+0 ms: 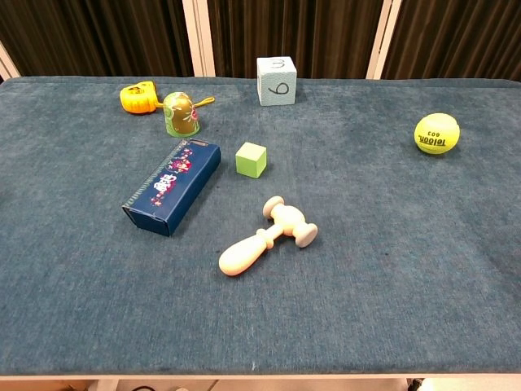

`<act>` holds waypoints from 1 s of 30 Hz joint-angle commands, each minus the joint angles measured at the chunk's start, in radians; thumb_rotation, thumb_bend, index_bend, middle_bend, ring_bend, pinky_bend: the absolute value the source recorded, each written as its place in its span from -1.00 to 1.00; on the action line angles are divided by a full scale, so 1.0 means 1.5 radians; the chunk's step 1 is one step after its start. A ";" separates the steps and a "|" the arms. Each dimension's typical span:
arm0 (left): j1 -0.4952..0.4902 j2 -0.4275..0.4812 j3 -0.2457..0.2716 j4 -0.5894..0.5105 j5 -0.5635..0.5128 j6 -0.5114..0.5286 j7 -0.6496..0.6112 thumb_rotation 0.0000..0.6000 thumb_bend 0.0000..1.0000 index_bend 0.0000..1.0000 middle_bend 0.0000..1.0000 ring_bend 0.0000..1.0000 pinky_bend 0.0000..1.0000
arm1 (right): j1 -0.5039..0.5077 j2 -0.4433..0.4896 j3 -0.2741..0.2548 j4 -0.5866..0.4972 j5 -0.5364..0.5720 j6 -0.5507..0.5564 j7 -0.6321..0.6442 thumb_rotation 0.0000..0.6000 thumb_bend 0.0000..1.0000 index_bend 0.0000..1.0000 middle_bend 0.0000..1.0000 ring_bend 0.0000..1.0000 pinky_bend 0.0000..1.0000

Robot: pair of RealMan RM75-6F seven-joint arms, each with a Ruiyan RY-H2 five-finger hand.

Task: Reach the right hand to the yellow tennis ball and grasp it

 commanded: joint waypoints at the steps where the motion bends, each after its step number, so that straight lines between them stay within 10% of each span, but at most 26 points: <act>1: 0.000 0.001 -0.001 0.000 -0.001 0.000 0.000 1.00 -0.44 -0.72 -1.00 -1.00 -0.76 | 0.093 -0.012 0.051 0.056 0.083 -0.126 0.009 1.00 -0.60 -1.00 -0.90 -0.80 -0.60; 17: 0.002 0.003 -0.007 0.002 -0.011 0.002 -0.004 1.00 -0.44 -0.72 -1.00 -1.00 -0.76 | 0.277 -0.119 0.091 0.282 0.284 -0.373 -0.015 1.00 -0.60 -1.00 -0.90 -0.79 -0.61; 30: 0.001 0.003 -0.011 0.005 -0.018 -0.001 -0.004 1.00 -0.44 -0.72 -1.00 -1.00 -0.76 | 0.353 -0.215 0.086 0.408 0.283 -0.449 0.040 1.00 -0.60 -0.91 -0.75 -0.61 -0.58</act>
